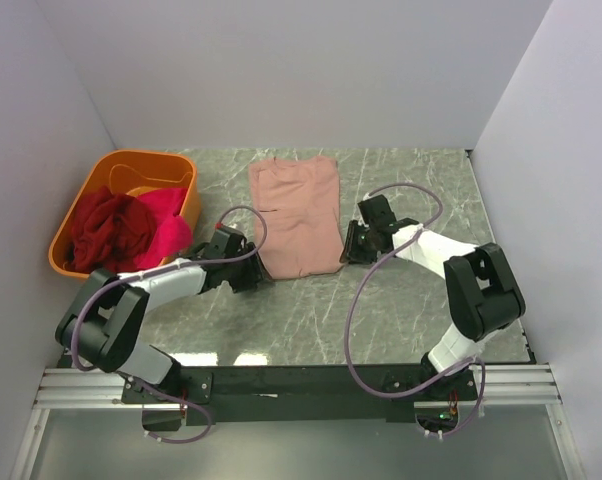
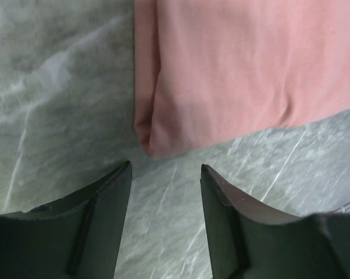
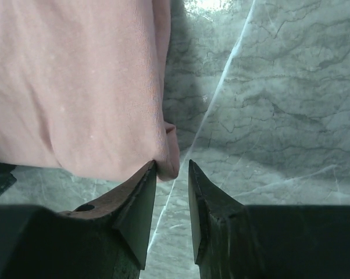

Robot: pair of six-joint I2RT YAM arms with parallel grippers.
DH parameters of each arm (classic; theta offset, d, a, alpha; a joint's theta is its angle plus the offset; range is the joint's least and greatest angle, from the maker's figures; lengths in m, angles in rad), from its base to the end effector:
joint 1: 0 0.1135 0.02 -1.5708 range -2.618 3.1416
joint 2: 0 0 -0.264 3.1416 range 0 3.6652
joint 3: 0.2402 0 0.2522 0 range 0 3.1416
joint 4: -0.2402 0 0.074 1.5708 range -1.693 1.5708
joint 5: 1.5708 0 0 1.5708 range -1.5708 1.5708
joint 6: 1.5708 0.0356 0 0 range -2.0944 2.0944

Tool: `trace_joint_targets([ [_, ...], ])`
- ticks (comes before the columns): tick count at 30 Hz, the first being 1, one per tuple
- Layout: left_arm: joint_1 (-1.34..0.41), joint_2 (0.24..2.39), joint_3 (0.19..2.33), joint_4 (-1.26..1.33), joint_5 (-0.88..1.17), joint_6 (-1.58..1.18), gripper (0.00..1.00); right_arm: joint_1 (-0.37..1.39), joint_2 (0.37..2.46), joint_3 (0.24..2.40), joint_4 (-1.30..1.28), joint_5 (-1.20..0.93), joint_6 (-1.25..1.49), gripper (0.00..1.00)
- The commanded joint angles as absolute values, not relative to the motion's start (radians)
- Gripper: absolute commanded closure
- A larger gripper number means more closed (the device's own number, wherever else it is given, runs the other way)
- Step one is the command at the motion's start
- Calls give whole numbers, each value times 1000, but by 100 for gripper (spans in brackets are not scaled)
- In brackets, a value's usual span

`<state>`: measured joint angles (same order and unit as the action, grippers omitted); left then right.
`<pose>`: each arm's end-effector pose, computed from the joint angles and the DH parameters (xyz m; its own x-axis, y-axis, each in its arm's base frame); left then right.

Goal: Fold and stack the t-shirts
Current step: Fold the tshirt

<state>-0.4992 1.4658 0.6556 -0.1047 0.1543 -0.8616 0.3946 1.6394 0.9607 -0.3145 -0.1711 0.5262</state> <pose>0.2355 -0.1347 0.1534 -0.8745 -0.3772 -0.3047 -0.1664 0.8237 -0.5421 0.2986 0.1309 0.1784 -0.9021 0.1604 -0.4005 -0.0133 0.9175 0.3976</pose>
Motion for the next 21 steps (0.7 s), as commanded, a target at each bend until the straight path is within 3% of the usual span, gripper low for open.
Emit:
trace_joint_targets([
  [1, -502, 1497, 687, -58, 130, -873, 44, 390, 1664, 966, -276, -178, 526, 64],
  [7, -502, 1565, 716, -43, 115, -870, 57, 390, 1706, 962, -241, -212, 531, 68],
  [10, -502, 1594, 735, -52, 104, -865, 80, 390, 1726, 951, -226, -242, 541, 81],
  [11, -502, 1604, 741, -66, 91, -864, 99, 390, 1732, 947, -227, -242, 551, 88],
  [15, -506, 1588, 730, -97, 63, -854, 99, 390, 1715, 884, -224, -244, 566, 99],
  [21, -552, 1441, 634, -161, 52, -848, 99, 391, 1592, 741, -259, -311, 572, 100],
])
